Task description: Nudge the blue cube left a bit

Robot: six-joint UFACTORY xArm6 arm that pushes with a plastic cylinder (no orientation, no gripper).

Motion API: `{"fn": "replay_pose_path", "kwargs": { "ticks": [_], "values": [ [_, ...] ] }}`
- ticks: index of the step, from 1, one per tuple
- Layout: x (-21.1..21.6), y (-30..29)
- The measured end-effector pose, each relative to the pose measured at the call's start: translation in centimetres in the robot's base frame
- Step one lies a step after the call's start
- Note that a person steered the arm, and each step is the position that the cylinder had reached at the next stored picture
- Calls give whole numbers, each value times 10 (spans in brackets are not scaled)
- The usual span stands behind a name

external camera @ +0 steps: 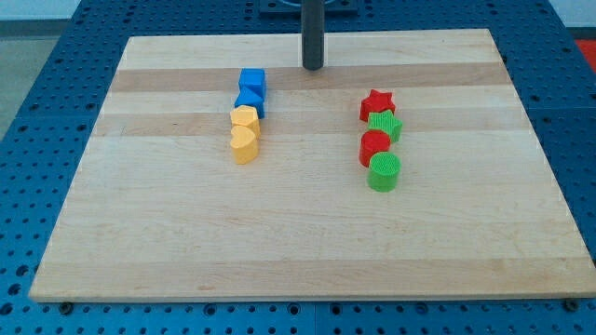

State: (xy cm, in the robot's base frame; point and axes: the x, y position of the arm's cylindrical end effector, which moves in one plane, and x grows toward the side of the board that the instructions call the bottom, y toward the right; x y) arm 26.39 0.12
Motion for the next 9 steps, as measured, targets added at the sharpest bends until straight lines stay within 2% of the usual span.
{"fn": "replay_pose_path", "kwargs": {
  "ticks": [4, 5, 7, 9],
  "values": [
    [-18, -22],
    [-11, -26],
    [40, -31],
    [41, -51]
  ]
}}
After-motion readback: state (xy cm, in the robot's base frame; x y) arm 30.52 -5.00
